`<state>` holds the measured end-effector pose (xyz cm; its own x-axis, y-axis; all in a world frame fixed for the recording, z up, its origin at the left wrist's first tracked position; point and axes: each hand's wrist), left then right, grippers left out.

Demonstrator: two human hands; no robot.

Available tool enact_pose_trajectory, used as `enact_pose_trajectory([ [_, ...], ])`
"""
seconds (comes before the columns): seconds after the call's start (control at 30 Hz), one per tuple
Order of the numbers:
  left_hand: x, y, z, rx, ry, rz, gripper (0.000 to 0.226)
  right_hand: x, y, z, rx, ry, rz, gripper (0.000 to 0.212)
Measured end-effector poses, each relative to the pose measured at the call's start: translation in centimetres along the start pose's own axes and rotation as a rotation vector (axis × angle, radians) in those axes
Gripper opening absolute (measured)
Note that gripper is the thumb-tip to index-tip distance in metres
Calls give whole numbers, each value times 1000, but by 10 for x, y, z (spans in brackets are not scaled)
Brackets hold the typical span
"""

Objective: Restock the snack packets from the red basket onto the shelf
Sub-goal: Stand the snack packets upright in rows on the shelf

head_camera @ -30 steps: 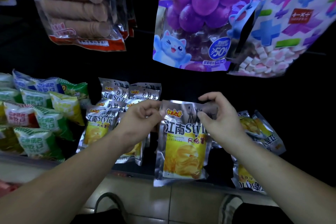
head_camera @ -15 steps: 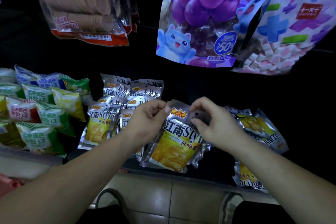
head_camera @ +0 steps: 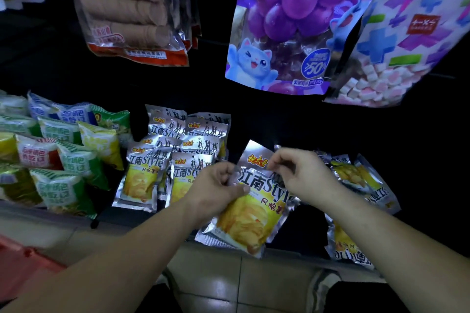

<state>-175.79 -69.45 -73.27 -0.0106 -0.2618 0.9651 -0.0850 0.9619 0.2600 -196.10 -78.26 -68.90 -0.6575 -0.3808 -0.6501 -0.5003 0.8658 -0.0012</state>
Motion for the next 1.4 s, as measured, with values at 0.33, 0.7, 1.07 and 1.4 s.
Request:
enact_pose_trajectory([
  [0.33,-57,-34,-8,225,53,-133,29,18,-41,61,-389,328,-69,77],
  [0.7,-92,-172,-9,422,-102,-75,34,90,-164,101,-209,245,-63,59],
  [1.07,-142,-167,2,257,-137,-105,59,121,-233,117,-176,791,-214,81],
  [1.4,-168,-192,16,-95,-287,-120,92,136,-183,124,61,845,-510,51],
])
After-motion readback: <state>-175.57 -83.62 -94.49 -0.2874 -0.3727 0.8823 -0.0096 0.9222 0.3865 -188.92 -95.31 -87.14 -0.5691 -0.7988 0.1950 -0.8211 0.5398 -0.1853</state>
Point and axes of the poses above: each hand's wrist, its own y-axis away from the middle knuckle, its own z-axis out of the palm, x = y × z, and after that the axes turned 1 degree about -x, right-handed
